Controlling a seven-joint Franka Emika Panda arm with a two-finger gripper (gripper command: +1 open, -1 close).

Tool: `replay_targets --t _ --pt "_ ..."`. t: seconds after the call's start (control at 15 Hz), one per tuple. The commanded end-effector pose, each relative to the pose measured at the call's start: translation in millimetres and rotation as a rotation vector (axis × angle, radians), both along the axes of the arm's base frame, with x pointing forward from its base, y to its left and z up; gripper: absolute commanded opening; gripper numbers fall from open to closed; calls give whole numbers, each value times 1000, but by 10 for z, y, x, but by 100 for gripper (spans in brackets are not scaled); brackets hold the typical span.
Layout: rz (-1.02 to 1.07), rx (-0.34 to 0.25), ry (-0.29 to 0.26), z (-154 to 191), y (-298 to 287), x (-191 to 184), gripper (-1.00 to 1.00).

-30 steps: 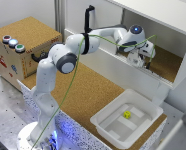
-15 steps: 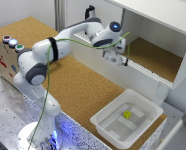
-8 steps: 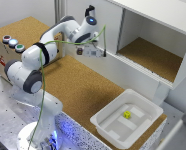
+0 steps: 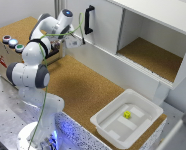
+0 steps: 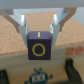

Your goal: Put the purple object on top of the drawer

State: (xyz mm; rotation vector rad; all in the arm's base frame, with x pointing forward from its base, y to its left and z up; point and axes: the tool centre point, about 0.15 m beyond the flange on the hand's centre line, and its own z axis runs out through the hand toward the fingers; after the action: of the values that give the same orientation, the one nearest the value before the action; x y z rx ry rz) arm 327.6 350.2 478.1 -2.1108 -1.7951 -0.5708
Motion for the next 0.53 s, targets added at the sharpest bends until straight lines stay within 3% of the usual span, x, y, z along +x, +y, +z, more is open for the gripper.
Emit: replay_targets --t 0.0,0.13,0.47 --pt "176 64 11 113 938 53 -100" --pt "269 103 42 13 1159 -76 -100" --pt "316 110 42 -315 1563 -260 -100"
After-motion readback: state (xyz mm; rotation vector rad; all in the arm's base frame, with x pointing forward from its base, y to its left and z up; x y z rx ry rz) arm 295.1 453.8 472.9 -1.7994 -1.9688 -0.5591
